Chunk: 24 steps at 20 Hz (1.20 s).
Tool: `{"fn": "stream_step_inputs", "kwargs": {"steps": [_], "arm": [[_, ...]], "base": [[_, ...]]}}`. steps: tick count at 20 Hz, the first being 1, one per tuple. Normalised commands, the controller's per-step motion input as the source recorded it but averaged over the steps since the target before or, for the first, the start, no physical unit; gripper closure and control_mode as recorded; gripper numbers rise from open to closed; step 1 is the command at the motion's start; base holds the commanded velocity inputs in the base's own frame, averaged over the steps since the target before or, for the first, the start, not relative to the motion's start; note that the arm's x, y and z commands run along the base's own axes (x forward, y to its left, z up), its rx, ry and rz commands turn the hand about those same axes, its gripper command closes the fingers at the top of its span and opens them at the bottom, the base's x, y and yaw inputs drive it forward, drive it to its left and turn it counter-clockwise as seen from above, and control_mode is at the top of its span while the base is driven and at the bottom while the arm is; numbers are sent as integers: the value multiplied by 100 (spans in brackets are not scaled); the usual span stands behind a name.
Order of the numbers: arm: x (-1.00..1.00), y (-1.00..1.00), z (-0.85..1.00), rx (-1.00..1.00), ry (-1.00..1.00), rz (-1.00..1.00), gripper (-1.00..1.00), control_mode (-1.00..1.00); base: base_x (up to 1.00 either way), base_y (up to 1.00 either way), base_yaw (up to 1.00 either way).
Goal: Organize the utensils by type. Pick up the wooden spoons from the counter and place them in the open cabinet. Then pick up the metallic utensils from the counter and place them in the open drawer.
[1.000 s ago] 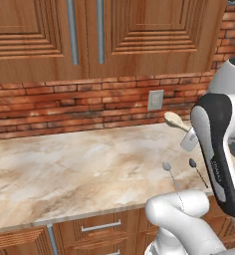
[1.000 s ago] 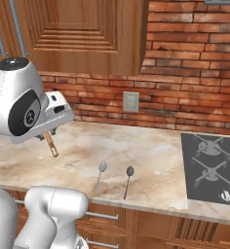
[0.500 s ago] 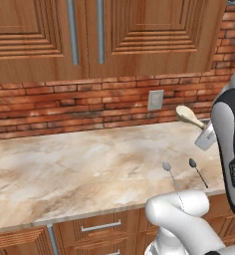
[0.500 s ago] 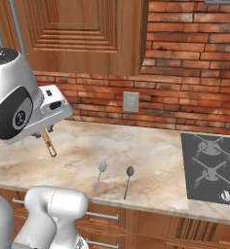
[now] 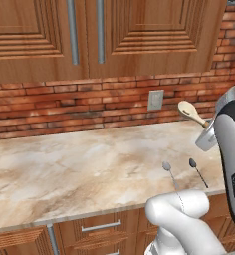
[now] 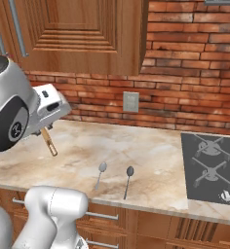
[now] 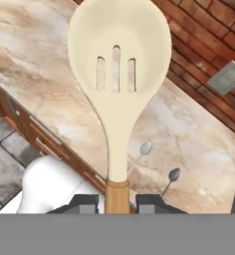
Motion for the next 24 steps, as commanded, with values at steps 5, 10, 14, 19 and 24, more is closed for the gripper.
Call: {"fn": "stream_step_inputs", "kwargs": {"steps": [5, 10, 14, 19, 24], "arm": [[-1, 0, 18, -2, -24, -3, 100, -100], [0, 0, 8, 0, 0, -3, 100, 100], [0, 0, 0, 0, 0, 0, 100, 100], [0, 0, 0, 0, 0, 0, 100, 100], [0, 0, 0, 0, 0, 0, 100, 100]], "base": [[0, 0, 0], [1, 0, 0], [0, 0, 0], [-34, 0, -2], [-100, -8, -11]]}}
